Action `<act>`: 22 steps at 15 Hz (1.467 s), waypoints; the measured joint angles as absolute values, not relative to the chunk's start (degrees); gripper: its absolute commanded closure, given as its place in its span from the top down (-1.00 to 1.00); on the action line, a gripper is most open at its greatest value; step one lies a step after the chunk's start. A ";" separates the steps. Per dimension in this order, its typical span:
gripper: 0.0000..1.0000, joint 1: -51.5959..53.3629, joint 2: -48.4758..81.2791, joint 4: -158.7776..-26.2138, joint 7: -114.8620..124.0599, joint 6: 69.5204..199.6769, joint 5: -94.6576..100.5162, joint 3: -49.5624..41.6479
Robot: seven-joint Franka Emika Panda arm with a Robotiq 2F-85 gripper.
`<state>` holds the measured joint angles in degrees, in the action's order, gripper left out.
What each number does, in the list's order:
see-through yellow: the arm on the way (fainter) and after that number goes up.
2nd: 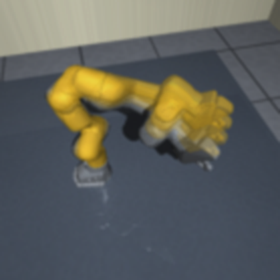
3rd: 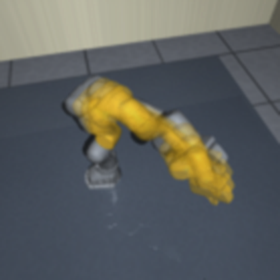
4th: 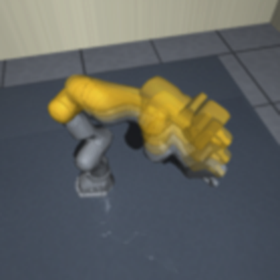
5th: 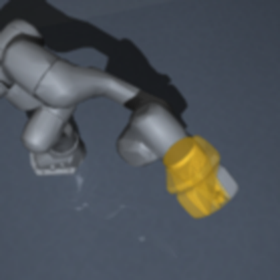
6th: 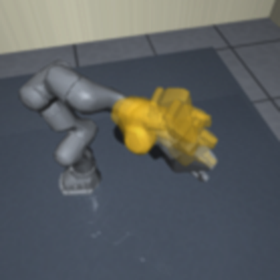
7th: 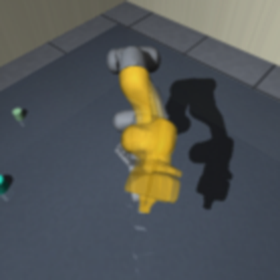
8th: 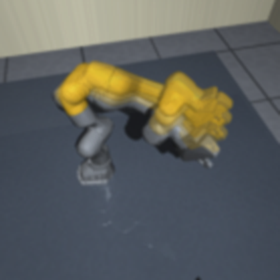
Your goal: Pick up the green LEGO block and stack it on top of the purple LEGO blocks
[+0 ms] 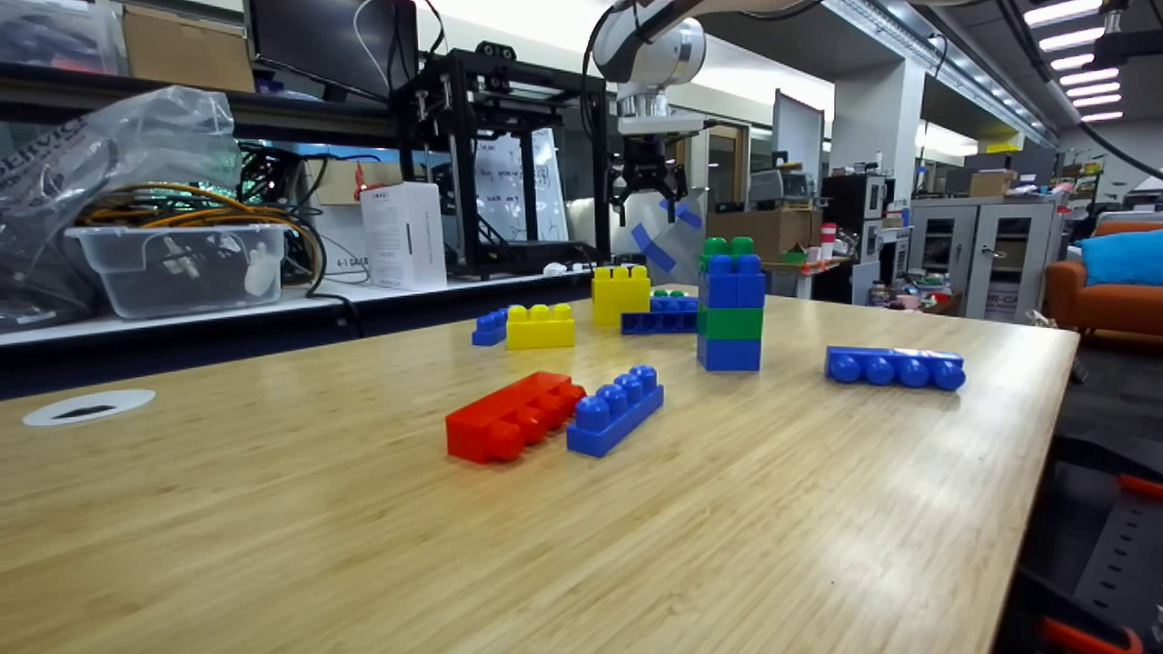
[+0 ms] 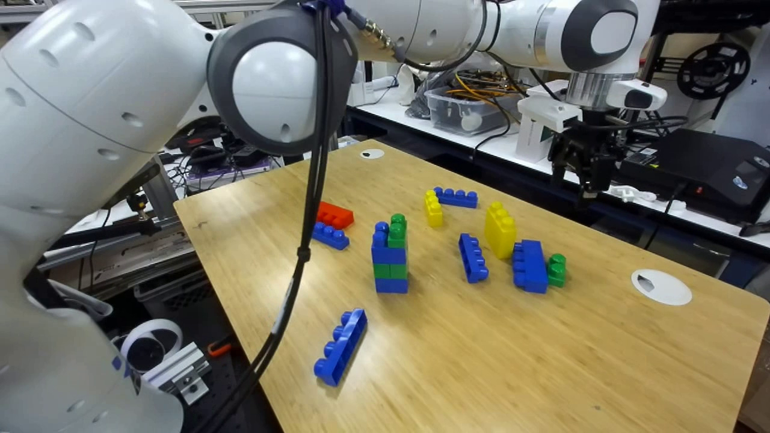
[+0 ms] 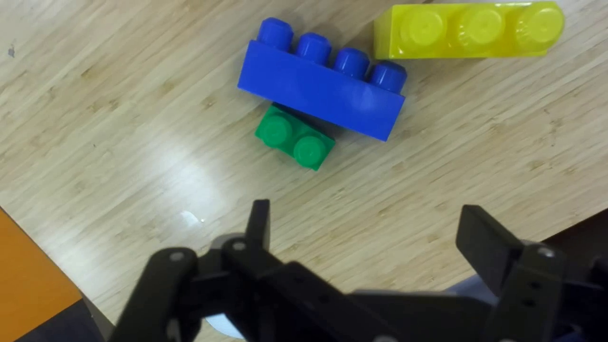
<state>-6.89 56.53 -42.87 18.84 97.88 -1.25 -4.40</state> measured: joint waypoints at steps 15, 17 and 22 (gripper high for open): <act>1.00 -8.41 62.75 -36.69 26.80 91.93 -1.25 -4.40; 1.00 -8.65 63.71 -36.69 26.80 91.98 -1.25 -4.40; 1.00 -9.10 64.78 -36.72 27.07 92.05 -1.26 -4.40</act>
